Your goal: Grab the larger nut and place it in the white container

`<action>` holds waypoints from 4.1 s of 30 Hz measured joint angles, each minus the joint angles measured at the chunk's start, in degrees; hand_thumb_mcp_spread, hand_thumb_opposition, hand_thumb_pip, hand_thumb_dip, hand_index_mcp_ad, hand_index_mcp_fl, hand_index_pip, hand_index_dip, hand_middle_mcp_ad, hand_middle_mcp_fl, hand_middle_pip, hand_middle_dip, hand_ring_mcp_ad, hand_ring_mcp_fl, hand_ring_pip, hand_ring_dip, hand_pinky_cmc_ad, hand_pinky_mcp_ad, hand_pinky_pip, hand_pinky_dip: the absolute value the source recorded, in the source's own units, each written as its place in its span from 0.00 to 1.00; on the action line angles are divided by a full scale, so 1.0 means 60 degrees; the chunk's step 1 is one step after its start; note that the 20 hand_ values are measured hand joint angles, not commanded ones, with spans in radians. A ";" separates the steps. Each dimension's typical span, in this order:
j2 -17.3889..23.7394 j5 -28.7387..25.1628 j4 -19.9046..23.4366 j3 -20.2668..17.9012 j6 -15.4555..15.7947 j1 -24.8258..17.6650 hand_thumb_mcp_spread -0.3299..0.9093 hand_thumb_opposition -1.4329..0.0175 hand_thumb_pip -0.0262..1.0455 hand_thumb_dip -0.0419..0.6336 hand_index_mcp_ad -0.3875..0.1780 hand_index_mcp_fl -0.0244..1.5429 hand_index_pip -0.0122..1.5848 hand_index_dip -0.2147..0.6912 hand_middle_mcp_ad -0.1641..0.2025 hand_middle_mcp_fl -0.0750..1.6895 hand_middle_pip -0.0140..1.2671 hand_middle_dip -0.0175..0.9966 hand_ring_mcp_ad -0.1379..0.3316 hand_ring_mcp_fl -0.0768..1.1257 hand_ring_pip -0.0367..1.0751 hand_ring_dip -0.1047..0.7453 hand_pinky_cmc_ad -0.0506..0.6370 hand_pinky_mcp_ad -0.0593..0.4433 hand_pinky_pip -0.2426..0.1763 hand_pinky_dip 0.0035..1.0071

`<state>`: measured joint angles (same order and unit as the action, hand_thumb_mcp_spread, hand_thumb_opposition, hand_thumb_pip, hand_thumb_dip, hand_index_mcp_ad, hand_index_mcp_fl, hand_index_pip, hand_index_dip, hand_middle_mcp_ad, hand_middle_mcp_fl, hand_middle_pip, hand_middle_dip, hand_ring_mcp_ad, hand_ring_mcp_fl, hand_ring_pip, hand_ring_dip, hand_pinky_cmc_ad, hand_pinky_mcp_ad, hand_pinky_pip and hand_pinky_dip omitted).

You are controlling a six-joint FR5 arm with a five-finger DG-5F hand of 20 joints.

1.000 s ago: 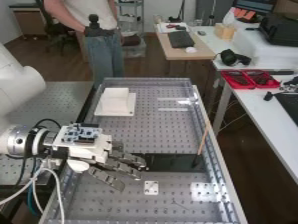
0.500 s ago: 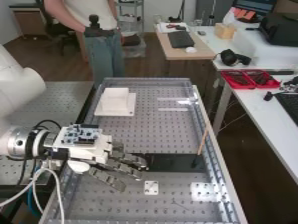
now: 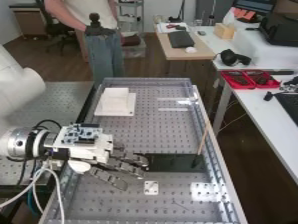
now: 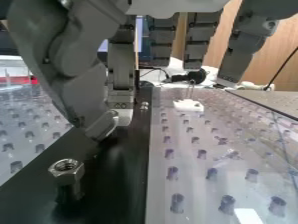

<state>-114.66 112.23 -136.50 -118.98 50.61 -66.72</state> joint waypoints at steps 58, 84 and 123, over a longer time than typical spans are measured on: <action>0.1843 -0.0769 0.0736 -0.1699 -0.1857 -0.5165 0.54 0.37 0.73 0.37 0.42 0.21 0.96 0.16 0.63 0.05 0.12 0.18 0.55 0.06 0.18 0.28 0.56 0.71 0.36 0.59; 0.3080 -0.1294 -0.0055 -0.1173 -0.1954 -0.3887 0.46 0.38 0.92 0.39 0.35 0.02 0.88 0.00 0.62 0.05 0.11 0.15 0.55 0.06 0.27 0.23 0.56 0.70 0.35 0.77; 0.3371 -0.4991 -0.4265 0.3374 -0.1909 -0.2005 0.32 0.38 0.77 0.32 0.47 0.03 0.45 0.09 0.64 0.05 0.12 0.25 0.65 0.06 0.13 0.32 0.57 0.77 0.36 0.67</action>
<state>-94.44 82.28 -162.10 -98.74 39.16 -78.75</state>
